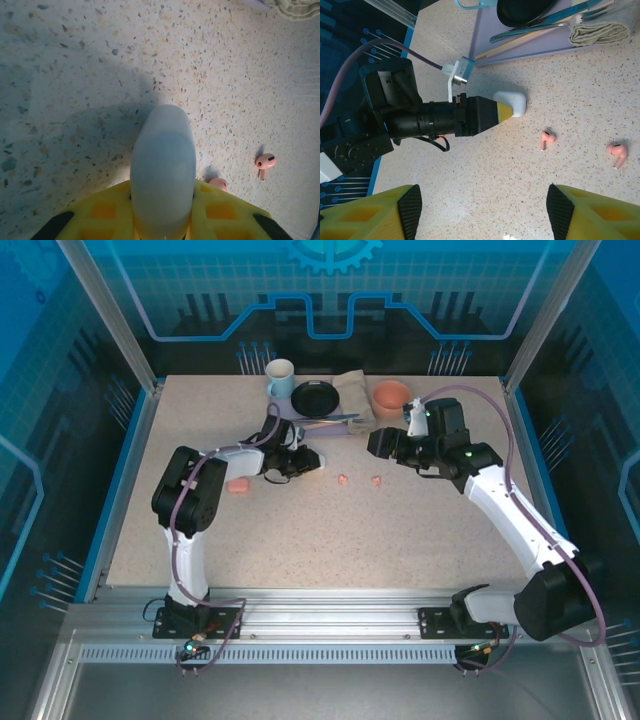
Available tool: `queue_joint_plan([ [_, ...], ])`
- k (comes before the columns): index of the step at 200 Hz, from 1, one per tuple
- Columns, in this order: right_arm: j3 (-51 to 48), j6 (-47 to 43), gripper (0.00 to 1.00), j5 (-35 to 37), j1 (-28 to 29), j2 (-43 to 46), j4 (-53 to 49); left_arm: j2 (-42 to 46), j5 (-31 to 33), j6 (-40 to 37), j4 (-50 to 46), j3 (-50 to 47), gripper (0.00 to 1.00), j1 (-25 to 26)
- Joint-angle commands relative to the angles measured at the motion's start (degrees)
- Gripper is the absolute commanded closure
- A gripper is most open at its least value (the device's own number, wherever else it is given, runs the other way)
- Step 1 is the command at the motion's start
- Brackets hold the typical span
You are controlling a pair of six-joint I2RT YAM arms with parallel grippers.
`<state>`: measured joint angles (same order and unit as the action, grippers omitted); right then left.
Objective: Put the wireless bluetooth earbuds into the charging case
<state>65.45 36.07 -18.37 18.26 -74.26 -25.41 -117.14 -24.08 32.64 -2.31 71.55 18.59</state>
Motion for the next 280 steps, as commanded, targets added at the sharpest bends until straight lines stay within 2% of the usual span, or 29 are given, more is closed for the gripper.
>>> queue_joint_plan([
  [1,-0.07,0.75,0.30,1.20,1.42,-0.85,0.54,-1.22,-0.49,-0.89,-8.96,2.86,0.85,-0.14],
  [44,1.61,0.58,0.29,1.85,3.48,-2.37,-0.41,-2.22,2.64,-0.66,-18.09,6.13,0.42,-1.10],
  [54,2.32,0.49,0.29,2.29,4.09,-2.60,-1.02,-1.86,3.06,-0.78,-19.02,6.37,0.37,-1.27],
  [59,2.55,0.41,0.29,2.50,4.34,-2.71,-1.19,-1.63,3.26,-0.87,-19.57,6.56,0.31,-1.34],
  [74,3.47,0.22,0.28,3.15,5.29,-2.99,-1.87,-0.72,4.65,-1.32,-21.85,7.57,0.25,-1.45],
  [81,3.83,0.22,0.28,3.66,5.78,-3.16,-2.30,0.02,5.03,-1.50,-22.55,7.85,0.16,-1.60],
  [101,5.05,0.27,0.27,6.12,7.95,-3.48,-3.90,3.67,5.66,-2.06,-24.96,8.89,0.08,-1.88],
  [106,5.30,0.32,0.27,6.74,8.60,-3.70,-4.23,4.99,6.06,-2.19,-25.83,9.25,0.02,-1.95],
  [130,7.38,1.10,0.25,10.26,12.11,-6.27,-5.88,11.45,10.44,-4.19,-29.87,10.22,0.01,-2.74],
  [147,10.29,1.02,0.23,13.71,15.54,-9.90,-7.52,14.83,17.10,-6.27,-34.06,10.45,0.01,-4.10],
  [162,14.40,1.09,0.22,15.73,18.65,-15.03,-9.59,17.61,22.66,-7.20,-36.14,8.67,0.01,-6.66],
  [181,18.61,1.57,0.20,18.34,21.83,-20.87,-11.32,18.46,24.76,-7.97,-37.54,5.64,0.01,-11.17],
  [219,21.68,2.77,0.20,18.28,23.94,-25.88,-10.41,14.71,24.73,-8.41,-37.81,2.11,0.01,-16.80],
  [280,17.41,2.17,0.21,19.25,22.64,-20.81,-10.72,8.68,23.70,-7.42,-35.74,2.27,0.01,-17.45],
])
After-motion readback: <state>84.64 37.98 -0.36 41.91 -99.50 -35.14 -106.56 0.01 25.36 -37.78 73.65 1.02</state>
